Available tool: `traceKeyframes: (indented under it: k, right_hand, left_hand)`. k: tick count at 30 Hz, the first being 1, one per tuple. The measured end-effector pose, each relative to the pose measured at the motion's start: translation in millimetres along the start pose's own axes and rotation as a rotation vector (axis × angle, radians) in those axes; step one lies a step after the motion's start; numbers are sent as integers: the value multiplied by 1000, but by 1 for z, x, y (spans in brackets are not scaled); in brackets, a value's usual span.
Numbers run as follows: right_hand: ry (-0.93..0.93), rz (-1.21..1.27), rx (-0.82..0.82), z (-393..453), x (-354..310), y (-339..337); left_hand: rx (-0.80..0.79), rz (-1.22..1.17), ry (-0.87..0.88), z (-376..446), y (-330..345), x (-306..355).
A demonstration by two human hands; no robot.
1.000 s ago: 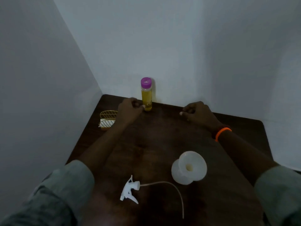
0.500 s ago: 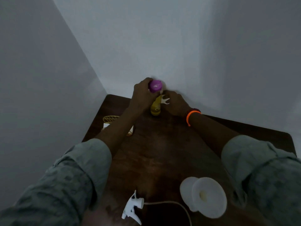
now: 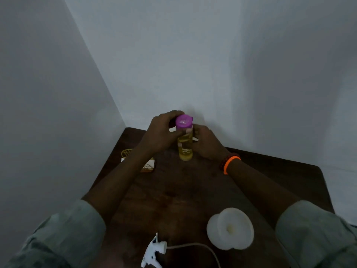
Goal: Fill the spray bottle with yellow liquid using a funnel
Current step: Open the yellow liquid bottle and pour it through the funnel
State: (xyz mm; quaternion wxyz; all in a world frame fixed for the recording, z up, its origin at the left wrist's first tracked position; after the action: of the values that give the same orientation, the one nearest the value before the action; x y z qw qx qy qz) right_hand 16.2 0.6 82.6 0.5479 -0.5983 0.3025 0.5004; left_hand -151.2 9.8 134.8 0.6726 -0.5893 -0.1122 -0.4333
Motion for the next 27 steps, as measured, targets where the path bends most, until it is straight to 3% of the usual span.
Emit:
traceKeyframes:
  k: [7,18,27]
  right_hand:
    - [-17,-112,126,-50,-50,-3]
    - [-21,-154,327,-109,-90,-2]
    - [17,-210,438,-127,-106,19]
  left_hand:
    - [69,-101,55,-39,-13,58]
    - [220,-39,41,-78,-8,110]
    - [336,4,-54,-96,-8,127]
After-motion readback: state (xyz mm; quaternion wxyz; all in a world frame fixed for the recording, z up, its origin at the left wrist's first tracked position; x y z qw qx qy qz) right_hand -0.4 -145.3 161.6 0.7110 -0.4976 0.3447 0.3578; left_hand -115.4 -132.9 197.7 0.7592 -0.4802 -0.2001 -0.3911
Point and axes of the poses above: each hand's wrist, its own z-axis towards the middle knuckle, its own y-axis out of the palm, x = y × z, the point moved 3 cm from there along z, towards the middle knuckle, and after that the axes turned 8 degrees about z, right-handed, at the moved point
